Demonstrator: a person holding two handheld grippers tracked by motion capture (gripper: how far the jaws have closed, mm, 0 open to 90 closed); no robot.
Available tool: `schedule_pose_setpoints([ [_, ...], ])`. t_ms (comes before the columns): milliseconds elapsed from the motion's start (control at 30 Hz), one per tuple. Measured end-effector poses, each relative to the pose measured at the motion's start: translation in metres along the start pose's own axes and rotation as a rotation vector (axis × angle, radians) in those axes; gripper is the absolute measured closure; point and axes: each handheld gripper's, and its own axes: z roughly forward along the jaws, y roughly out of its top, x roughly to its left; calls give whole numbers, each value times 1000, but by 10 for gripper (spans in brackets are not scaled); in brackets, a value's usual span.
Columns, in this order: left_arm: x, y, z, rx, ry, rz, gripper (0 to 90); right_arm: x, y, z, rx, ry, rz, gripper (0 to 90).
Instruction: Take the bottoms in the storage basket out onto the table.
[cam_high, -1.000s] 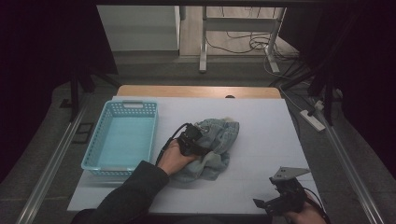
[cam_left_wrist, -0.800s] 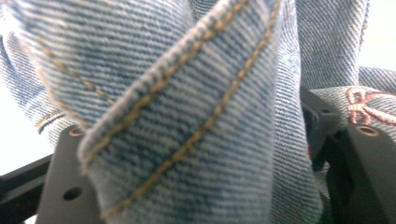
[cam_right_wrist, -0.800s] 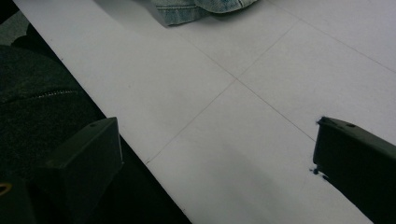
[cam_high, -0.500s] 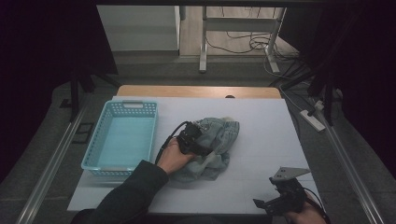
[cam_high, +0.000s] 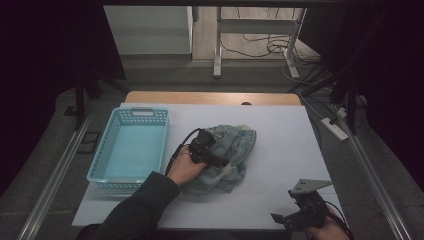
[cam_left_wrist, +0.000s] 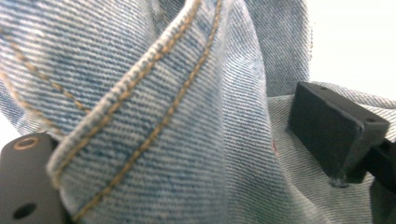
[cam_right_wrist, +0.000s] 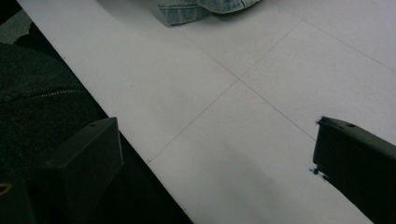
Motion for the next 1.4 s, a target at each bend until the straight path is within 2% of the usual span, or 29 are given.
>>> schedule_pose_setpoints([
  [267,-3,1,-2,-25,0,15,50,0,0,0,2,2,-2,13],
  [433,-2,1,-5,-45,-22,7,33,0,0,0,7,2,-3,13],
  [900,-6,4,-16,-77,-41,19,28,0,0,1,7,8,-1,13],
  [1400,-6,5,-29,-117,-43,22,33,0,0,1,9,9,-3,13],
])
